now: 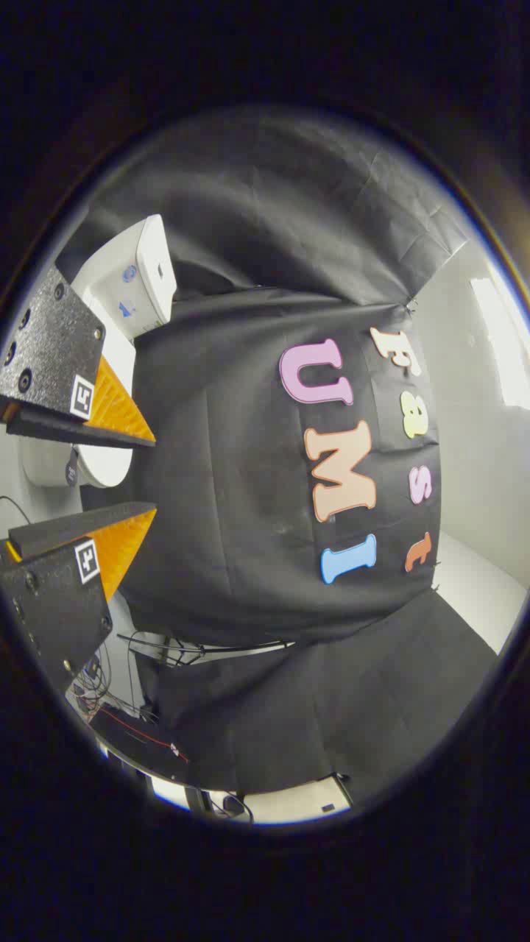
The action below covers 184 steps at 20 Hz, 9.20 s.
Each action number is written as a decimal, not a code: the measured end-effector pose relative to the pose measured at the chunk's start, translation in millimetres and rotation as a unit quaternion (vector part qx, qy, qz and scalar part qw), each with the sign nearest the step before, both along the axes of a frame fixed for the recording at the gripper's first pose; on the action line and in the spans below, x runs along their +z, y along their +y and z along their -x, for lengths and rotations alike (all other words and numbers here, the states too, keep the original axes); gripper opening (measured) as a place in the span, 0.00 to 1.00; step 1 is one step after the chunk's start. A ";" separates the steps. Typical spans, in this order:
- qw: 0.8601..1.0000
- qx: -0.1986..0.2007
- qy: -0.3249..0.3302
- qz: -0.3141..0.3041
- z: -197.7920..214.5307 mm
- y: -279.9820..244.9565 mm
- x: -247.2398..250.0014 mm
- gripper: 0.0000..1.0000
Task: Open the toilet lid.
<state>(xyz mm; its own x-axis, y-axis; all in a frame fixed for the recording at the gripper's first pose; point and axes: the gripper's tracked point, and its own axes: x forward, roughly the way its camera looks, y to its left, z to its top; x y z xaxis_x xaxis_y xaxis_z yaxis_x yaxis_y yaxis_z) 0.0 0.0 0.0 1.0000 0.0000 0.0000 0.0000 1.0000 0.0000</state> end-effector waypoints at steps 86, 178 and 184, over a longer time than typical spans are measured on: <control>0.806 -0.045 0.212 -0.551 -194.8 10.3 -254.0 0.11; 0.947 0.300 0.024 0.115 -118.0 506.2 31.3 0.79; 0.957 0.261 0.003 0.124 -110.3 460.6 68.4 0.82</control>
